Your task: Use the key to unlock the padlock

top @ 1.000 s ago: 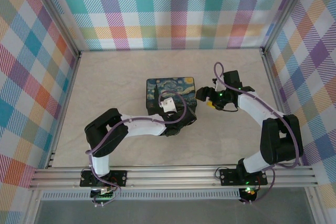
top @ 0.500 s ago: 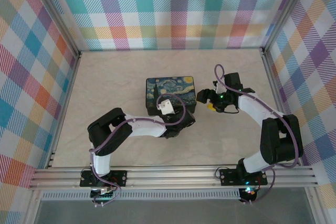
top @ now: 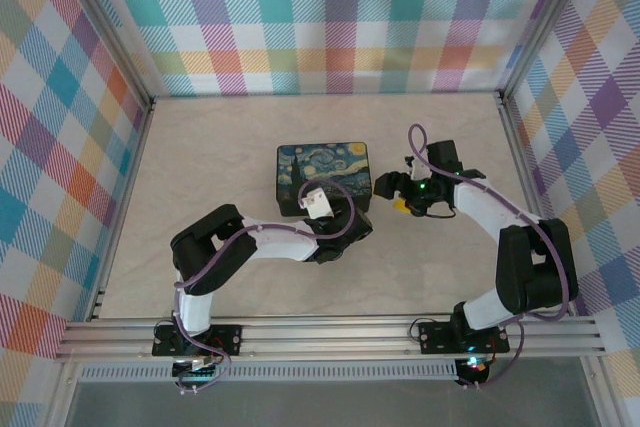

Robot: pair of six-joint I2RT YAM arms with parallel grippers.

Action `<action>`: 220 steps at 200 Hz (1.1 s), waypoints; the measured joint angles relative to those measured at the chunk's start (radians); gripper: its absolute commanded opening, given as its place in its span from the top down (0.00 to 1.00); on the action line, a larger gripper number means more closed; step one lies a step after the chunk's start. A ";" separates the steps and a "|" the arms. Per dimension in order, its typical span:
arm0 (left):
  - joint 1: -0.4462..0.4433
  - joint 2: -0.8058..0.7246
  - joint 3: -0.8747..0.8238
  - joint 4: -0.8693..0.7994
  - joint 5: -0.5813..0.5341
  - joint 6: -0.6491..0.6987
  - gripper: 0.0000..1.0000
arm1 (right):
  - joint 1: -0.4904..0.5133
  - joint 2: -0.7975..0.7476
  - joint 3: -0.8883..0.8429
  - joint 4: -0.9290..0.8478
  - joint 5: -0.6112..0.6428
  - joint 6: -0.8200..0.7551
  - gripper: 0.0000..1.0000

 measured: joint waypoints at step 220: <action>0.229 -0.050 0.261 -0.440 0.676 0.335 0.92 | 0.020 -0.261 -0.212 0.004 -0.126 -0.006 0.23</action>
